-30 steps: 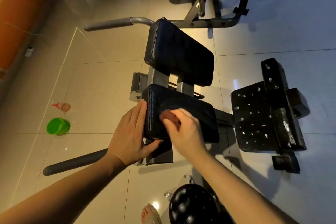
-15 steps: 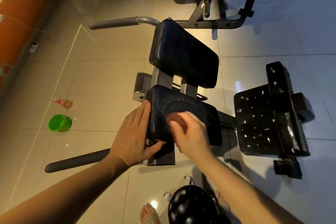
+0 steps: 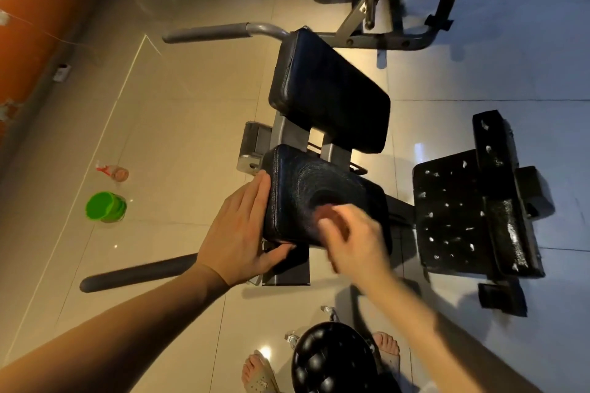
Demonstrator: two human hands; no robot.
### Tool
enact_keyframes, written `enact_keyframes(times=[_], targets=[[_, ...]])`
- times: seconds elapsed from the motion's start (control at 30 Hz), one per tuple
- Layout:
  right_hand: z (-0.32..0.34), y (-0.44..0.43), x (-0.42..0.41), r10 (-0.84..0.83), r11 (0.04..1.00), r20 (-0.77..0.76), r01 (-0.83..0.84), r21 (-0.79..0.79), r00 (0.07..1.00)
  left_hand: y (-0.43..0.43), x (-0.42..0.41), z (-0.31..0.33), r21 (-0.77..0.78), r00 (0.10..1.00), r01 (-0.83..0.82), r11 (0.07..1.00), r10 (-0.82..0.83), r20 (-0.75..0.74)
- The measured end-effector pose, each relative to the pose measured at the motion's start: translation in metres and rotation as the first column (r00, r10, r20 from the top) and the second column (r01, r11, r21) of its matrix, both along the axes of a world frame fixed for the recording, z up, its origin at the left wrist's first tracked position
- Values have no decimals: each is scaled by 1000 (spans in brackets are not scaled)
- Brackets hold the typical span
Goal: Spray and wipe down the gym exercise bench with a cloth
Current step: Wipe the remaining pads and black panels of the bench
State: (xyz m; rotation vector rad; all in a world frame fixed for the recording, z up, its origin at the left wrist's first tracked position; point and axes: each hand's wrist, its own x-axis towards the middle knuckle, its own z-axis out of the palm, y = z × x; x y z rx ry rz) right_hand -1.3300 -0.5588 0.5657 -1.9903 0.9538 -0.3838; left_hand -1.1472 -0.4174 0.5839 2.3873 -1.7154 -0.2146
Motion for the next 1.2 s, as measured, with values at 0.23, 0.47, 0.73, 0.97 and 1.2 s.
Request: enact_keyframes(times=[0.23,0.47,0.73,0.97,1.2], targets=[[8,-42,80,-289,951,-91,296,87,953,1,0,1,2,1000,-5,1000,5,26],[-2,2,-13,-150,986,-103,156,55,983,2,-1,0,-7,1000,0,1000,0,21],[22,2,57,-229,969,-42,232,84,972,1,0,-1,23,999,-9,1000,8,31],[-35,-20,-33,-321,931,-220,350,106,921,1,0,-1,14,1000,-1,1000,1,22],[3,-29,55,-350,919,-56,354,173,935,1,0,-1,16,999,-9,1000,8,39]])
